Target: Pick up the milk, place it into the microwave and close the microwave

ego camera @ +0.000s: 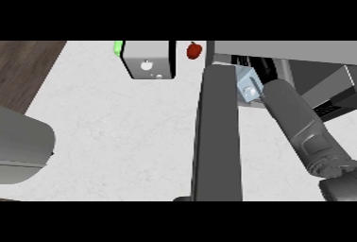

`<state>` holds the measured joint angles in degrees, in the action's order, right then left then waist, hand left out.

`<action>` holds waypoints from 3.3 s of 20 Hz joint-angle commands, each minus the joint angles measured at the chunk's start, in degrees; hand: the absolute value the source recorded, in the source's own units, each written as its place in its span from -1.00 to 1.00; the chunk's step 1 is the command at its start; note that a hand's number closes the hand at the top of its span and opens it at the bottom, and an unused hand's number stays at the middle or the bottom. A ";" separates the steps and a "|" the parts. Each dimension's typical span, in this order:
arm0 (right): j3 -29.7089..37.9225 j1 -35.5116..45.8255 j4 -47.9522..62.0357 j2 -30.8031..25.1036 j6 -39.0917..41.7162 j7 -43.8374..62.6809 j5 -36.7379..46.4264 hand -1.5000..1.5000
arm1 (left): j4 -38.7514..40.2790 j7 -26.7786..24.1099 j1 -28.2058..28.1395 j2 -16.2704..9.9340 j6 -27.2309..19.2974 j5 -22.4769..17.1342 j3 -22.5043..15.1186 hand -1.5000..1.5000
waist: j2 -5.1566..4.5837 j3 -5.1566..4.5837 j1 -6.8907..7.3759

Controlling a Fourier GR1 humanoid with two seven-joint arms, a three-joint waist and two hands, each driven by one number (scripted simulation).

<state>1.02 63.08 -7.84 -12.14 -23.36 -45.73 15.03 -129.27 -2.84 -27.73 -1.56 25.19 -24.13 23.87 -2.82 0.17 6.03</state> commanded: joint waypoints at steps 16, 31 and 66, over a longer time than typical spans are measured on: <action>-2.25 0.56 3.95 -2.84 -16.53 4.36 4.62 -1.00 | 2.83 -0.30 4.12 -1.81 -0.39 4.36 -0.08 -1.00 | -1.65 0.31 3.46; 1.17 1.58 3.11 0.77 -2.06 -1.30 1.07 -1.00 | 8.07 -0.68 7.55 -3.53 4.91 5.42 -5.75 -1.00 | -1.34 0.16 2.21; 7.63 -22.23 -1.88 -2.32 41.21 -14.52 -7.16 -1.00 | 10.64 9.13 17.76 1.56 -1.02 18.17 -33.24 1.00 | 2.52 -0.10 -5.43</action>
<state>9.35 44.23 -8.22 -14.20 13.21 -55.51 7.47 -120.00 5.50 -12.28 -0.07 24.52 -7.73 -6.43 -0.54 0.11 1.08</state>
